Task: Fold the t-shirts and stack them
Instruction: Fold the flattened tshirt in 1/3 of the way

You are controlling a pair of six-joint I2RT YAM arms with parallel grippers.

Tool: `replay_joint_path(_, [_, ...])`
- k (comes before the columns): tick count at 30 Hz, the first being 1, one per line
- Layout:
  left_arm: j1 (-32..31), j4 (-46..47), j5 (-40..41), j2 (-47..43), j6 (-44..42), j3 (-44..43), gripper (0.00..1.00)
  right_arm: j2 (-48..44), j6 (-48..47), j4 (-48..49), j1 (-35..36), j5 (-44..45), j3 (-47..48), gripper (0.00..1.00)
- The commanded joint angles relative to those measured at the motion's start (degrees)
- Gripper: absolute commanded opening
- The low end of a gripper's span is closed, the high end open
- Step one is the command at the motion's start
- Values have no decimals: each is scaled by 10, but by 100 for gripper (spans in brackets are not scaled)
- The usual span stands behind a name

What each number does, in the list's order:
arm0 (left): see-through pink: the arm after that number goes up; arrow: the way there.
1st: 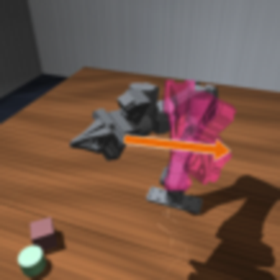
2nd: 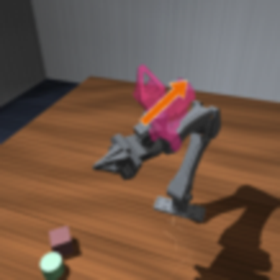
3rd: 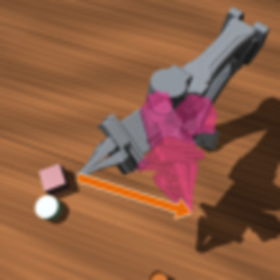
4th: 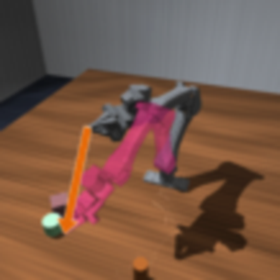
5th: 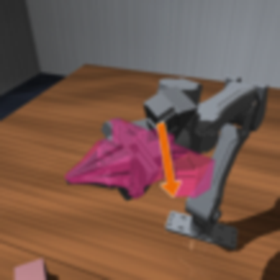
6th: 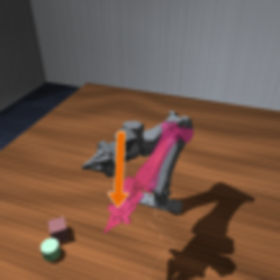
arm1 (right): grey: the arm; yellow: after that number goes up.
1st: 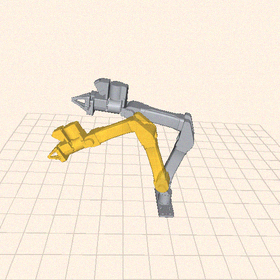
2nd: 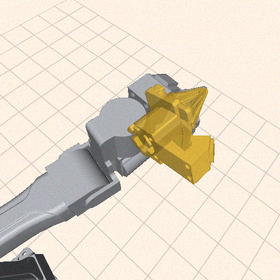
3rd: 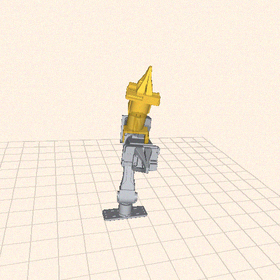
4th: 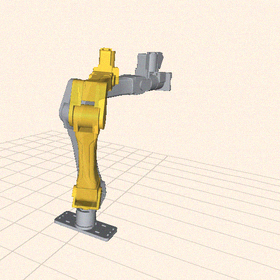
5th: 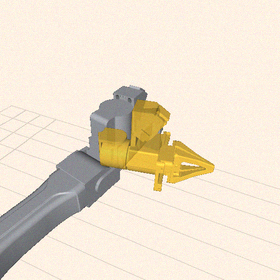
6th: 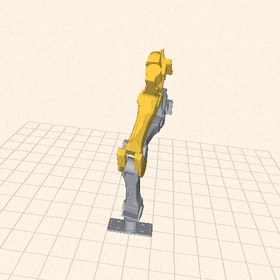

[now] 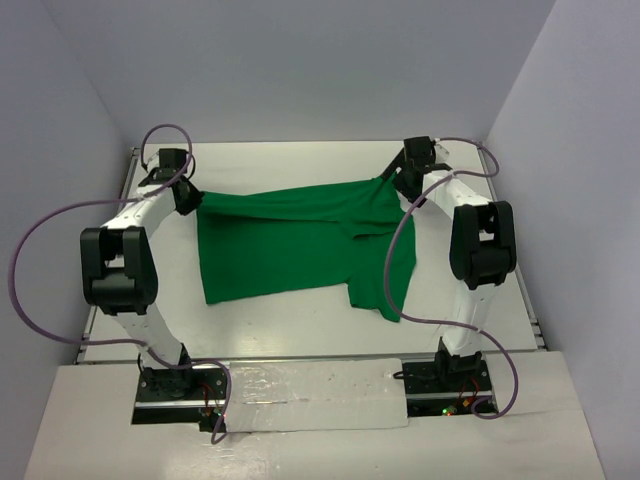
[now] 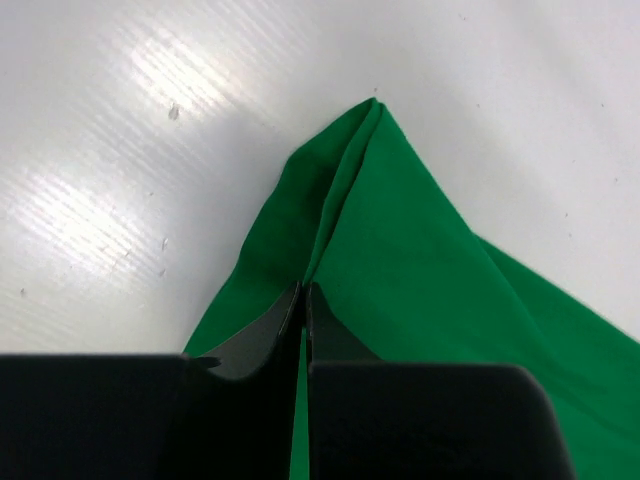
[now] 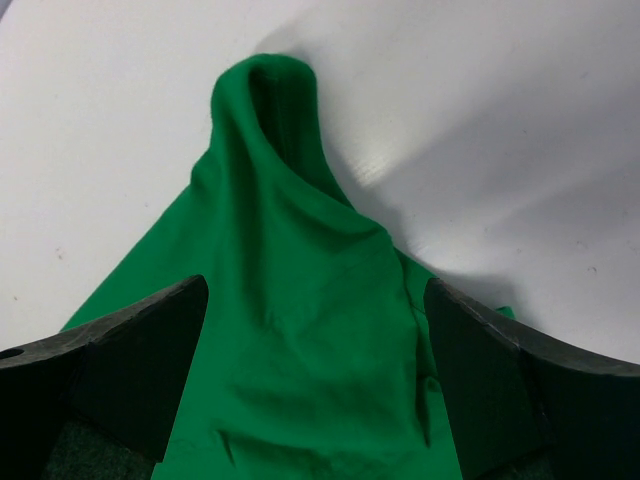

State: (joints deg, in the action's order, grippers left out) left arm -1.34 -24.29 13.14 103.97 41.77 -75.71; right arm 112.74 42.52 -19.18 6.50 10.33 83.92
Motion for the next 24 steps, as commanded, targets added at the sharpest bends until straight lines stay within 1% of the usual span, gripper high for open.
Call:
replay_joint_path(1, [-4,-11,16,-51,14,37,10,-36,-3,21,1,8,-10,96])
replay_joint_path(9, [-18,-8,35,-111,52,107,10,-44,-1,29,1,1,-27,96])
replay_joint_path(13, [-19,2,43,-120,78,150,10,-49,-3,32,1,-1,-34,96])
replay_joint_path(18, [-19,4,50,-130,91,173,11,-55,-9,31,2,3,-42,96])
replay_joint_path(19, [-19,-1,54,-129,97,176,16,-56,-10,31,1,2,-44,96])
replay_joint_path(20, [-19,-8,58,-128,104,177,25,-56,-10,32,1,1,-46,96])
replay_joint_path(24, [-19,-25,66,-134,115,173,43,-63,-14,32,1,-1,-51,96])
